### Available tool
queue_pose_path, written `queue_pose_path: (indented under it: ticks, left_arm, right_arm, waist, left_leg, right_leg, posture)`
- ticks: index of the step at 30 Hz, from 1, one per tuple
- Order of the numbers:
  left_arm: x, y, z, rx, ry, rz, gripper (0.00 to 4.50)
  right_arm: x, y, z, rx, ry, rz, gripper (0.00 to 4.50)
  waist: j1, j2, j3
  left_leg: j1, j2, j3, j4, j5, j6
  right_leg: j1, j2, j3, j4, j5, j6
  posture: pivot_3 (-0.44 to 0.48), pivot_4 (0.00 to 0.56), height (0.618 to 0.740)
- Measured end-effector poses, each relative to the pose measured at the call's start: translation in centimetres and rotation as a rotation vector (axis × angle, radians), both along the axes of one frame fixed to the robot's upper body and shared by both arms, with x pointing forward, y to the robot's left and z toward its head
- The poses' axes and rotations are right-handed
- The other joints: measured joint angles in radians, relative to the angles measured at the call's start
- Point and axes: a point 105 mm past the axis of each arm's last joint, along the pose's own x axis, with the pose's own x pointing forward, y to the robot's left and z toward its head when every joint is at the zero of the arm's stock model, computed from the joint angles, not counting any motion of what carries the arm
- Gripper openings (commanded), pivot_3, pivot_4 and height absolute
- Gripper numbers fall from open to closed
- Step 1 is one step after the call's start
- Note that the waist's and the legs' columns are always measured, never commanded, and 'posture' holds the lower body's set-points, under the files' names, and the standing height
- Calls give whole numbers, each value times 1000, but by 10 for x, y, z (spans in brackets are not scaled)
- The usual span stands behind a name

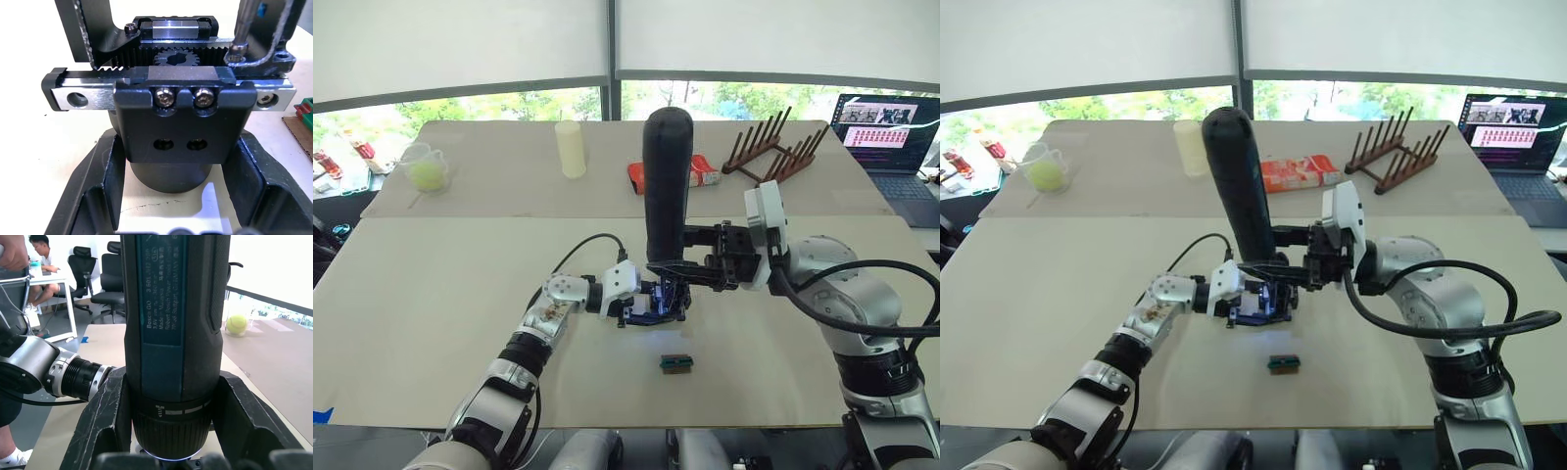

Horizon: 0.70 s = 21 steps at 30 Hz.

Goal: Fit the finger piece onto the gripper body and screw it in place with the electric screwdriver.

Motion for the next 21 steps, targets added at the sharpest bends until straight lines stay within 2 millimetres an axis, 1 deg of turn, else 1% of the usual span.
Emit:
queue_pose_path:
  ticks: [11, 17, 21]
  left_arm:
    - [0, 0, -1, 6, 2, 2, 2262]
    - [0, 1, -2, 6, 3, 3, 2262]
    - [0, 1, -2, 7, 3, 3, 2262]
  right_arm:
    - [2, -3, -5, 16, 9, 7, 1897]
    - [2, -3, -6, 20, 3, 5, 1897]
    - [1, -3, -2, 27, -19, 1, 1897]
  waist:
    - [0, -6, -9]
    - [-1, -7, -10]
    - [0, -7, -10]
  left_leg:
    - [0, 0, 0, 0, 0, 0]
    - [0, 1, -1, 0, 0, 0]
    - [0, 1, -1, 0, 0, 0]
  right_leg:
    - [0, 0, 0, 0, 0, 0]
    - [0, 0, 0, 0, 0, 0]
    - [0, 0, 0, 0, 0, 0]
  posture:
    - [0, 150, 740]
    - [0, 150, 740]
    - [0, 150, 740]
